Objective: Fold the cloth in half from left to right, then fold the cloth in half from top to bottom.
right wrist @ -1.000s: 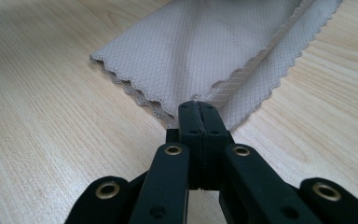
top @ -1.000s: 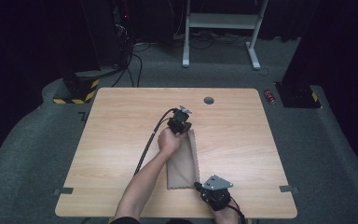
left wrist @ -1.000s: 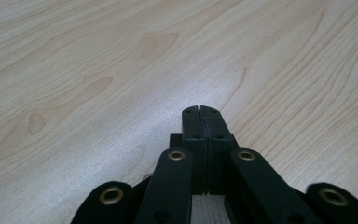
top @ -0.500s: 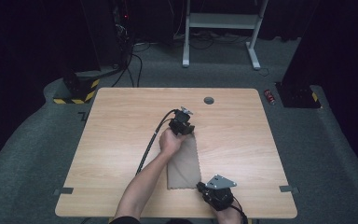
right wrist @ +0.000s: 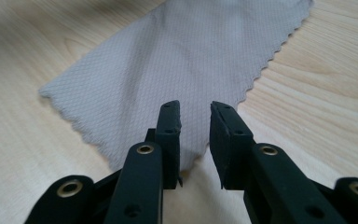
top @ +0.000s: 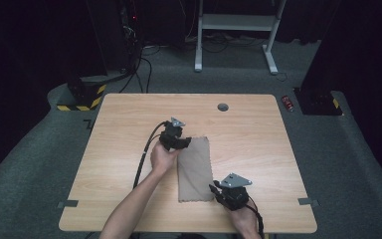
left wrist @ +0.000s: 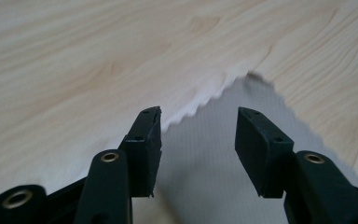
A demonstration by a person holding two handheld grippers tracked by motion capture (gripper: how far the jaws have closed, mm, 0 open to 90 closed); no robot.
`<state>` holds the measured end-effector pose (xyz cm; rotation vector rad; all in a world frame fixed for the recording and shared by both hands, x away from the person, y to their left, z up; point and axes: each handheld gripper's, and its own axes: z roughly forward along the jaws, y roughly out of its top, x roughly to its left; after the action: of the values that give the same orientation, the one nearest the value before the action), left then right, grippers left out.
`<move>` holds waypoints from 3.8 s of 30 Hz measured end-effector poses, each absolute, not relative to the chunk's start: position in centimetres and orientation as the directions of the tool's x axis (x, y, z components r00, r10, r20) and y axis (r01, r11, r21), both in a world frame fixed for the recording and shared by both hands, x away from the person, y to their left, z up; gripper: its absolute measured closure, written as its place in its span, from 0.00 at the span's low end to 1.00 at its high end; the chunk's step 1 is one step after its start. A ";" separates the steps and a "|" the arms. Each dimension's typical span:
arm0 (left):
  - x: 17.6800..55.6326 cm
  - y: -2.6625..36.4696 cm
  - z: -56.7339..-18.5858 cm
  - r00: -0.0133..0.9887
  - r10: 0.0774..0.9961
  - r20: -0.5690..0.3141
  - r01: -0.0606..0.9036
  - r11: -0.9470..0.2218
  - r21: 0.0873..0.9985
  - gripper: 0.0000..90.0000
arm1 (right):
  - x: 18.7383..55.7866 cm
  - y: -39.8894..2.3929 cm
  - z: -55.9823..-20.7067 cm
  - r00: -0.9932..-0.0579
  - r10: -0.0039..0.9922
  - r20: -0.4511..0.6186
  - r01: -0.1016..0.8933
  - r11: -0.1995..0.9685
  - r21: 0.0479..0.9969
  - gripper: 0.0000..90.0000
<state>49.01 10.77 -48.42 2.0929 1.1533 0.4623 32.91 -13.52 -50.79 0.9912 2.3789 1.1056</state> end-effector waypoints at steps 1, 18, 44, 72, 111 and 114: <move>48.6 11.1 -48.8 0.538 0.843 -0.006 0.595 -0.375 0.710 0.56 | 33.1 -13.4 -50.8 -0.700 0.714 -0.014 0.454 0.460 0.763 0.80; 49.2 11.1 -51.1 0.465 0.880 0.096 0.623 -0.402 0.671 0.57 | 35.2 -12.1 -51.9 -0.698 0.713 -0.065 0.464 0.519 0.718 0.73; 43.4 13.8 -51.5 0.514 0.858 0.016 0.619 -0.384 0.685 0.48 | 36.1 -13.1 -52.3 -0.704 0.710 -0.010 0.473 0.479 0.739 0.67; 35.8 12.1 -50.6 0.625 0.781 0.002 0.540 -0.434 0.721 0.43 | 36.0 -13.0 -52.3 -0.702 0.712 -0.014 0.472 0.480 0.739 0.67; 31.8 13.5 -52.3 0.601 0.799 -0.026 0.549 -0.389 0.740 0.48 | 34.9 -13.7 -51.6 -0.750 0.661 0.027 0.466 0.499 0.730 0.65; 32.7 14.0 -52.1 0.588 0.805 -0.073 0.580 -0.358 0.732 0.44 | 35.2 -13.9 -51.3 -0.748 0.663 0.027 0.466 0.495 0.733 0.68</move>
<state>32.68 13.96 -52.06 2.0763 1.0965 0.3884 35.24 -13.90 -51.35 0.9591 2.4833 1.0996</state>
